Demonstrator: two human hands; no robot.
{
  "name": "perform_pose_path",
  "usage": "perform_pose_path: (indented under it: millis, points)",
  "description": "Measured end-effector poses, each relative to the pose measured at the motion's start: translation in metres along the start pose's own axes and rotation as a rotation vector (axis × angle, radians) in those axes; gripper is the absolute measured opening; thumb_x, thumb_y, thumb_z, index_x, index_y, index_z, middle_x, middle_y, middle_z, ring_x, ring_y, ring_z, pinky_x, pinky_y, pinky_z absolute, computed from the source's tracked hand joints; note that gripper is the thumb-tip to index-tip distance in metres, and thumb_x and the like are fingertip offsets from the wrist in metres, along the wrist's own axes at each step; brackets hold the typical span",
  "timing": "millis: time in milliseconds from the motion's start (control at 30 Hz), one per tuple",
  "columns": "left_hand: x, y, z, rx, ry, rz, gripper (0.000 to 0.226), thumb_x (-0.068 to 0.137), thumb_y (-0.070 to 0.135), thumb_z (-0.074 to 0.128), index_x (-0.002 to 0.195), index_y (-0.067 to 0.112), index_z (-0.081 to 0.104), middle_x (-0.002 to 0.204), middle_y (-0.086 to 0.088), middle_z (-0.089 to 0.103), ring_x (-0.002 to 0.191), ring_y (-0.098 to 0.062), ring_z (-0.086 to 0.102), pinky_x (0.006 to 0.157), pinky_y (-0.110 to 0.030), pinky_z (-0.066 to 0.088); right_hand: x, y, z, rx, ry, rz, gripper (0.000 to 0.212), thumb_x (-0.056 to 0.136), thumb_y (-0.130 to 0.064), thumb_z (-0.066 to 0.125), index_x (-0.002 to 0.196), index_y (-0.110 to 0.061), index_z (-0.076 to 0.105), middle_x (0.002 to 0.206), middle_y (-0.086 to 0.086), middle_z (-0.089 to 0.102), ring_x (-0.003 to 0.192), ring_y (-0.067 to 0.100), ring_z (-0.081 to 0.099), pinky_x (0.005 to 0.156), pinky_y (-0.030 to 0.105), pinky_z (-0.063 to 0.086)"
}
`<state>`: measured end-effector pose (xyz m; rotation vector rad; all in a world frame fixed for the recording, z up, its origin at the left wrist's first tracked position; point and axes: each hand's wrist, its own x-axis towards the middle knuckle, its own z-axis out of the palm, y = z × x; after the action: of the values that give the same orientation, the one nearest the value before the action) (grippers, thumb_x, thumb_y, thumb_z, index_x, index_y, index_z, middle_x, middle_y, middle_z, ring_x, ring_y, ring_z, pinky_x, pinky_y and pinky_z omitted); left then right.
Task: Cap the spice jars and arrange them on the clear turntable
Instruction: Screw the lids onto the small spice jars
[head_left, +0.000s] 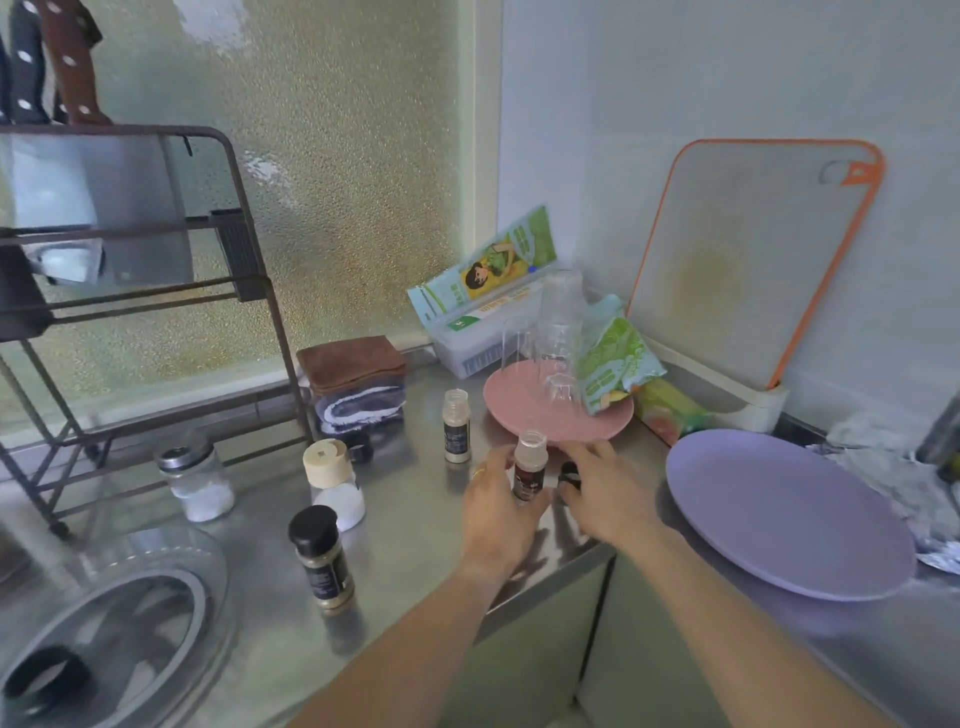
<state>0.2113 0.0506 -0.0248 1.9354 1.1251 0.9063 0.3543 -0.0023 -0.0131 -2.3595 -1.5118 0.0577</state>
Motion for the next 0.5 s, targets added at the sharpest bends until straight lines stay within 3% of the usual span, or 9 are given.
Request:
perform_pose_path:
  millis: [100, 200, 300, 400, 500]
  points:
    - [0.001, -0.004, 0.002, -0.017, 0.001, 0.028, 0.035, 0.081, 0.021, 0.079, 0.111, 0.023, 0.062, 0.101, 0.0, 0.075, 0.092, -0.023, 0.071, 0.082, -0.04, 0.057, 0.004, 0.001, 0.003, -0.004, -0.027, -0.022, 0.041, 0.09, -0.018, 0.061, 0.13, -0.026, 0.061, 0.134, 0.006, 0.056, 0.115, 0.031, 0.059, 0.095, 0.039, 0.051]
    - [-0.008, -0.008, -0.011, -0.039, 0.045, 0.062, 0.028, 0.082, 0.021, 0.078, 0.104, 0.025, 0.061, 0.091, 0.004, 0.073, 0.081, -0.018, 0.067, 0.073, -0.031, 0.053, 0.0, -0.004, -0.005, 0.093, 0.065, 0.033, 0.035, 0.082, -0.017, 0.069, 0.117, -0.023, 0.065, 0.121, 0.003, 0.062, 0.108, 0.028, 0.063, 0.087, 0.037, 0.052]
    - [-0.026, -0.015, -0.031, -0.081, 0.074, 0.068, 0.026, 0.086, 0.019, 0.075, 0.107, 0.025, 0.061, 0.089, 0.005, 0.072, 0.078, -0.016, 0.066, 0.071, -0.029, 0.051, -0.011, -0.024, -0.023, 0.437, 0.196, 0.051, 0.038, 0.078, -0.02, 0.074, 0.114, -0.025, 0.061, 0.104, -0.003, 0.067, 0.092, 0.019, 0.065, 0.078, 0.033, 0.05]
    - [-0.043, -0.022, -0.049, -0.094, 0.103, 0.039, 0.025, 0.088, 0.018, 0.072, 0.104, 0.031, 0.058, 0.088, 0.006, 0.07, 0.077, -0.017, 0.068, 0.073, -0.036, 0.056, -0.025, -0.061, -0.044, 0.804, 0.223, -0.047, 0.036, 0.082, -0.008, 0.075, 0.112, -0.025, 0.068, 0.105, -0.011, 0.069, 0.088, -0.005, 0.063, 0.076, 0.012, 0.047]
    - [-0.055, -0.029, -0.061, -0.06, 0.133, 0.013, 0.024, 0.089, 0.021, 0.07, 0.098, 0.036, 0.053, 0.085, 0.006, 0.069, 0.076, -0.018, 0.068, 0.07, -0.039, 0.056, -0.038, -0.095, -0.052, 0.97, 0.184, -0.18, 0.028, 0.08, -0.001, 0.078, 0.101, -0.019, 0.074, 0.099, -0.008, 0.076, 0.089, -0.002, 0.068, 0.081, 0.013, 0.051]
